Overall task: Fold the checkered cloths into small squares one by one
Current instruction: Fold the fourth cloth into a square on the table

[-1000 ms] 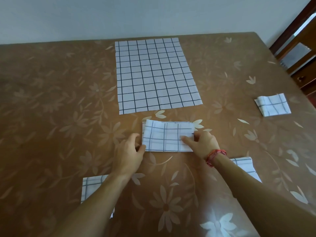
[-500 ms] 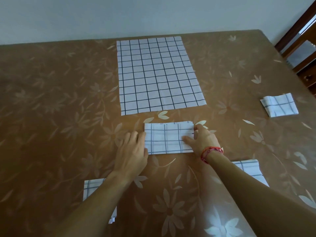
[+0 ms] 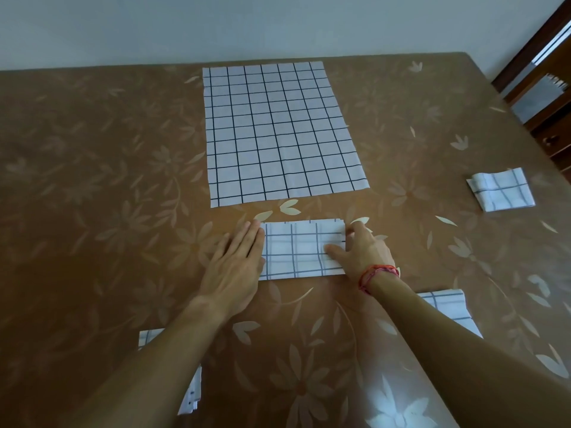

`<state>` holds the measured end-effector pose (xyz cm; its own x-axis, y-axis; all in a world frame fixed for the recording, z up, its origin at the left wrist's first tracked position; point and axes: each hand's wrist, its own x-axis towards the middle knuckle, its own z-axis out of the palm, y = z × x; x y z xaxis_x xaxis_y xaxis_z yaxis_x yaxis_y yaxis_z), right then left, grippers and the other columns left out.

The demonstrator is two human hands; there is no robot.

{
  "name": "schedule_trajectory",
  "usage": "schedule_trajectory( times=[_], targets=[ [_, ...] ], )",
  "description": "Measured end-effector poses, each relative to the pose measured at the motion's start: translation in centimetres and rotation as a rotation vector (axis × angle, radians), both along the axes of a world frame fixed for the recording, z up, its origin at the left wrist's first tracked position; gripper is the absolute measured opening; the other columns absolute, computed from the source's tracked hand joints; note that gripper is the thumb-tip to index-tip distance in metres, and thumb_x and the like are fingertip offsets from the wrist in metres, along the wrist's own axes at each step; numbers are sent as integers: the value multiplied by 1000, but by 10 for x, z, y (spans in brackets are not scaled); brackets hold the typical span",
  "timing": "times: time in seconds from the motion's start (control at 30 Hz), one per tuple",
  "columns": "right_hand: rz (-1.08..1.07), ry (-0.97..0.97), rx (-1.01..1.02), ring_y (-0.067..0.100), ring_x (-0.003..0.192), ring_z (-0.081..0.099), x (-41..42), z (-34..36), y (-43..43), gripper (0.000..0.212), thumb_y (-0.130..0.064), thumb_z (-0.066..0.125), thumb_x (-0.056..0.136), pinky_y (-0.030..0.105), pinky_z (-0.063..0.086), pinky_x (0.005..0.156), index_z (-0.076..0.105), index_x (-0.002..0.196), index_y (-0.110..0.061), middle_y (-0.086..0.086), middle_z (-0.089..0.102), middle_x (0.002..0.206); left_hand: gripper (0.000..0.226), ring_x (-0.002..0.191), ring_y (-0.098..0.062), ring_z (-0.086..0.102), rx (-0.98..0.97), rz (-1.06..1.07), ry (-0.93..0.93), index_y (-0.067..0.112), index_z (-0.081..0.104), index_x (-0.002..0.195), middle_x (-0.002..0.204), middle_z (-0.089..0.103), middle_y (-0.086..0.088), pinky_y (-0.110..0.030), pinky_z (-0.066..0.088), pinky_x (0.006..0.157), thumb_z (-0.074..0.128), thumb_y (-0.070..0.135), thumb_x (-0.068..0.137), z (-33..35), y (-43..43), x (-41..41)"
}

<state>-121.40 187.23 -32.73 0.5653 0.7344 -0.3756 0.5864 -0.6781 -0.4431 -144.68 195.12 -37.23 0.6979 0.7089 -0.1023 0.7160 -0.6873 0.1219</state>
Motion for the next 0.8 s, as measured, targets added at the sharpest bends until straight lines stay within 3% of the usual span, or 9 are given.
schedule_trajectory(
  times=[0.17,0.3,0.37,0.47,0.57,0.63,0.8],
  targets=[
    [23,-31,-6,27,91,61,4,3,1,54,-46,63,84,38,52,78,45,127,-18,4,64,106,62,150,-17,5,4,-4,12,9,22,153,163,11,-4,-44,19,120,7,37,100,-2,3,0],
    [46,-118,13,27,85,55,-2,17,0,39,-46,55,90,35,47,71,46,119,-22,6,61,105,64,150,-16,3,-6,-1,0,9,19,153,162,8,-3,-41,13,121,4,39,99,0,4,1],
    [179,-301,158,28,99,55,-17,19,-7,43,-43,54,90,35,49,75,50,126,-18,8,54,114,65,150,-17,3,-16,-5,5,9,19,153,162,8,-3,-40,11,121,5,41,98,0,5,2],
    [551,-460,315,33,122,50,-59,5,-25,58,-41,57,85,44,50,95,51,133,-9,16,51,133,67,150,-17,5,-18,-1,17,9,21,154,162,8,-4,-40,13,121,7,42,97,2,5,4],
    [786,-425,218,30,144,26,-97,-18,-40,76,-48,46,87,47,32,113,36,145,-1,18,31,153,70,148,-11,-17,-69,7,6,14,-3,154,162,-14,2,-35,-3,122,-10,46,92,-1,4,4],
    [824,-403,152,28,147,17,-104,-30,-42,85,-56,40,87,47,26,116,27,149,1,18,21,157,71,147,-10,-20,-70,10,-1,15,-5,155,162,-16,3,-34,-6,122,-12,46,92,0,4,3],
    [849,-383,54,27,147,12,-102,-36,-40,93,-72,15,90,45,18,118,22,150,-1,16,16,158,70,147,-11,-20,-44,8,29,15,-10,154,162,-18,2,-35,-4,122,-12,45,91,-3,3,4]
  ],
)
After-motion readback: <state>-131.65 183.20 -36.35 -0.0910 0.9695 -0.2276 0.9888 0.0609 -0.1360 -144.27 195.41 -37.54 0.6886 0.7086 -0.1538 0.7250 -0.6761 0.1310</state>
